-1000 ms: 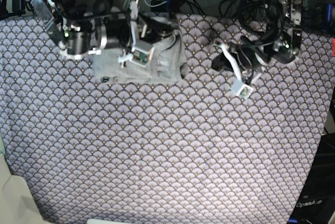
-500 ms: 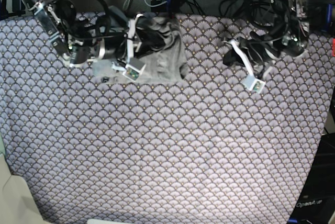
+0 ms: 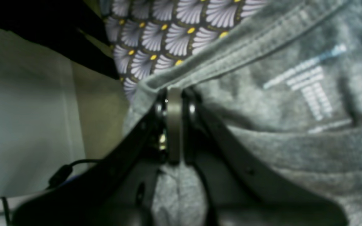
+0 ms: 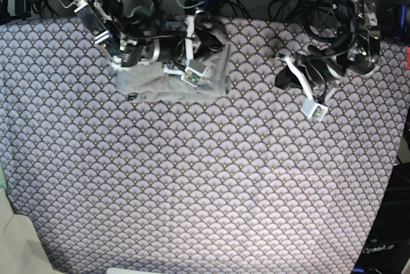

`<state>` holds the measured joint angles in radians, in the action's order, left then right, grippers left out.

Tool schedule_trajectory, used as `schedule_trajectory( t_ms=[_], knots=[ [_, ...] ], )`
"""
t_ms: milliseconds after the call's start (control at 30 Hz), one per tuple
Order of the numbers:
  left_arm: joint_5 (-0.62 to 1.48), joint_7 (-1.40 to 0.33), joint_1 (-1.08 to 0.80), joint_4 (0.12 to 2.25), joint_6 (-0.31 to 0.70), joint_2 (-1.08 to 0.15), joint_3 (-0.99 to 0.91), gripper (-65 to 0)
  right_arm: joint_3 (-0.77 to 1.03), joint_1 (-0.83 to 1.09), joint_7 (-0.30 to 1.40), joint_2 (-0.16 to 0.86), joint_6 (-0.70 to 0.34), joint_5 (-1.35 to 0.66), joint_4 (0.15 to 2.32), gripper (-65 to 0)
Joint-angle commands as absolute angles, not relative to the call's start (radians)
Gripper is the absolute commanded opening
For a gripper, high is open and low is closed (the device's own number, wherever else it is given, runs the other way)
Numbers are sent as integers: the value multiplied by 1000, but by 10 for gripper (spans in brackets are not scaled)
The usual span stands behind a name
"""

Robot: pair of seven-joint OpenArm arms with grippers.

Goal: Fold the T-shirt properly
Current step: 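Grasp the folded bundle with both grippers and tuck its edges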

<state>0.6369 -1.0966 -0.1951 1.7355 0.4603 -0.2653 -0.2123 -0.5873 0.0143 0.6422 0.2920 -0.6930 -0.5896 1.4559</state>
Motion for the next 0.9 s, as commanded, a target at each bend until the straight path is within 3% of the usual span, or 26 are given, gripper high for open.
schedule_trajectory(
  t_ms=[0,133,500,633,867],
  knots=[
    [654,-1082,-186,1753,464,-272,-214,-650,-582,2,645,298,-698,-578,1469,-643],
    [654,-1082,-185,1753,466,-272,-213,-650,-581,-2,656,318,-698,-578,1532,-643],
    [656,-1082,-186,1773,466,-268,-209,-650,-476,5,912,360,-698,-578,1922,-643],
    [656,-1084,-191,1859,467,-251,-166,-650,-349,5,992,377,-698,-578,1928,-643],
    [654,-1084,-182,1962,467,-292,39,-650,-76,81,1007,499,-698,-578,1928,-643]
  ],
)
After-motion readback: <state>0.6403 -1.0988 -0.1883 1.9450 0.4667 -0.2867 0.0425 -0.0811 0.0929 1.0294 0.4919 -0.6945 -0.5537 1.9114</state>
